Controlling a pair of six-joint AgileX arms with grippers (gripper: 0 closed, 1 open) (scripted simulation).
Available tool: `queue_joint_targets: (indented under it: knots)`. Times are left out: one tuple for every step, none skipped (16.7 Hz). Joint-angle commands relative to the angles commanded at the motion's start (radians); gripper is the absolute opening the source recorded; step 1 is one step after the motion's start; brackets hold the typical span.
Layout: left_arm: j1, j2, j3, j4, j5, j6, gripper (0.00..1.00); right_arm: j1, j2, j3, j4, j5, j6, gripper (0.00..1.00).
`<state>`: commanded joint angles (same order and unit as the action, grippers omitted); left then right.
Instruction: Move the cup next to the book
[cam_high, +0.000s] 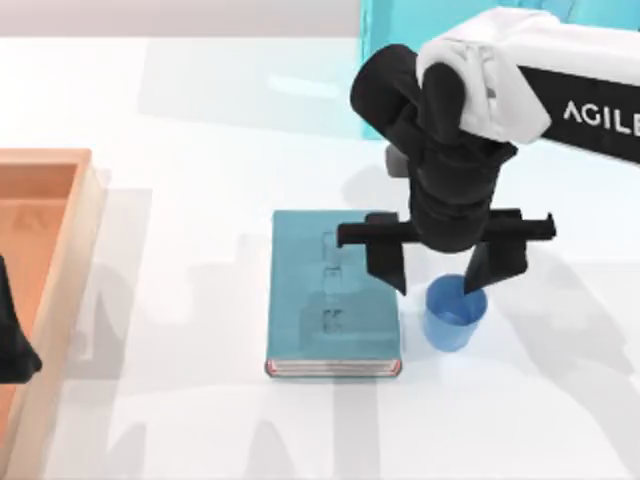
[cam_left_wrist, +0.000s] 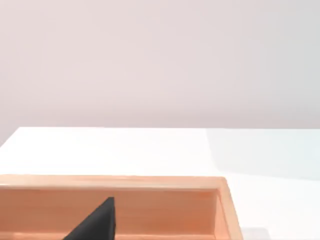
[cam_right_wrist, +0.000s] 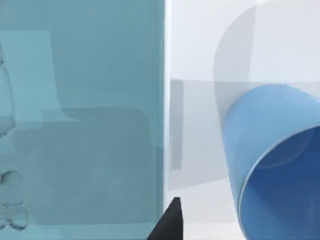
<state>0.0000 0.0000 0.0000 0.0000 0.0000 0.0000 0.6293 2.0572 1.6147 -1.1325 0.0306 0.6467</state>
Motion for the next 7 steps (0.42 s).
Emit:
queue_joint_targets:
  knots:
    - [0.000, 0.000, 0.000, 0.000, 0.000, 0.000, 1.00, 0.000, 0.000, 0.000, 0.000, 0.000, 0.000, 0.98]
    - [0.000, 0.000, 0.000, 0.000, 0.000, 0.000, 1.00, 0.000, 0.000, 0.000, 0.000, 0.000, 0.000, 1.00]
    - [0.000, 0.000, 0.000, 0.000, 0.000, 0.000, 1.00, 0.000, 0.000, 0.000, 0.000, 0.000, 0.000, 1.00]
    - [0.000, 0.000, 0.000, 0.000, 0.000, 0.000, 1.00, 0.000, 0.000, 0.000, 0.000, 0.000, 0.000, 1.00]
    - [0.000, 0.000, 0.000, 0.000, 0.000, 0.000, 1.00, 0.000, 0.000, 0.000, 0.000, 0.000, 0.000, 1.00]
    - [0.000, 0.000, 0.000, 0.000, 0.000, 0.000, 1.00, 0.000, 0.000, 0.000, 0.000, 0.000, 0.000, 1.00]
    - [0.000, 0.000, 0.000, 0.000, 0.000, 0.000, 1.00, 0.000, 0.000, 0.000, 0.000, 0.000, 0.000, 1.00]
